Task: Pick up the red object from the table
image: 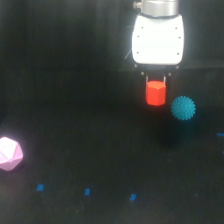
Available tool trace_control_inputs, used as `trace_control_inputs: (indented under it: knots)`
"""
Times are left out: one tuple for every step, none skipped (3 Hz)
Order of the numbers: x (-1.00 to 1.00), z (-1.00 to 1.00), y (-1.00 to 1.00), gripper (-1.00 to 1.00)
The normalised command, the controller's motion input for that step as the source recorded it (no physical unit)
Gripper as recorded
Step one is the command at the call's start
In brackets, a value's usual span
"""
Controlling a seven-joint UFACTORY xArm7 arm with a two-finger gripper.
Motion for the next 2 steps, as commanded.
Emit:
trace_control_inputs:
  knots:
    - [0.0, 0.13, 0.14, -1.0]
    - [0.1, 0.15, 0.18, -0.97]
